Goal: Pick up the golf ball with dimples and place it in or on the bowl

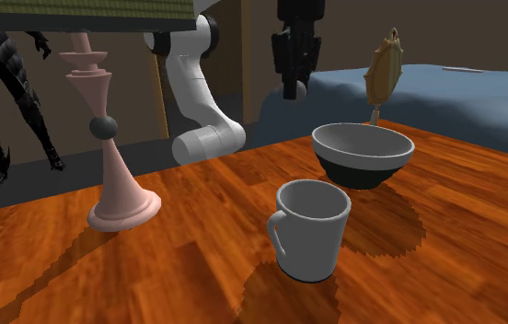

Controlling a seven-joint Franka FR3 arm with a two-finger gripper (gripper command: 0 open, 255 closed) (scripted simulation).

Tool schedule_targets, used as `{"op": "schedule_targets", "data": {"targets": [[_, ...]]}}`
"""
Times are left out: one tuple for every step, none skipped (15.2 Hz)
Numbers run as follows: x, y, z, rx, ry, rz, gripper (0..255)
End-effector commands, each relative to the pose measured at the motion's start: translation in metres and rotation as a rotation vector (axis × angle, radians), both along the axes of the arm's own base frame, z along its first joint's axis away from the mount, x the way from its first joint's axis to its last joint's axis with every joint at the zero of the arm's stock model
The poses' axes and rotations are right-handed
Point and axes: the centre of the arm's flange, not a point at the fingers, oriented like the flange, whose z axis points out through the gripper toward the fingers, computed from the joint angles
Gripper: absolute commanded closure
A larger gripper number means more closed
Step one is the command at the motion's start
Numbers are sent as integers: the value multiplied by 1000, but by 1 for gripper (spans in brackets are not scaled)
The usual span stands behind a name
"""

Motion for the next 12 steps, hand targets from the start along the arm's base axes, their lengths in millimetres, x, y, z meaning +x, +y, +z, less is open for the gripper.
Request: {"op": "schedule_targets", "data": {"targets": [[15, 22, 1, 1, 0, -1, 255], [23, 32, 1, 1, 0, -1, 255], [31, 43, 1, 1, 0, -1, 255], [38, 54, 2, 1, 0, -1, 255], [46, 65, 2, 1, 0, -1, 255], [54, 75, 2, 1, 0, -1, 255], [61, 86, 3, 1, 0, -1, 255], [69, 97, 3, 1, 0, -1, 255], [77, 108, 3, 1, 0, -1, 255], [85, 119, 4, 1, 0, -1, 255], [85, 119, -1, 1, 0, -1, 255], [85, 119, -7, 1, 0, -1, 255]]}}
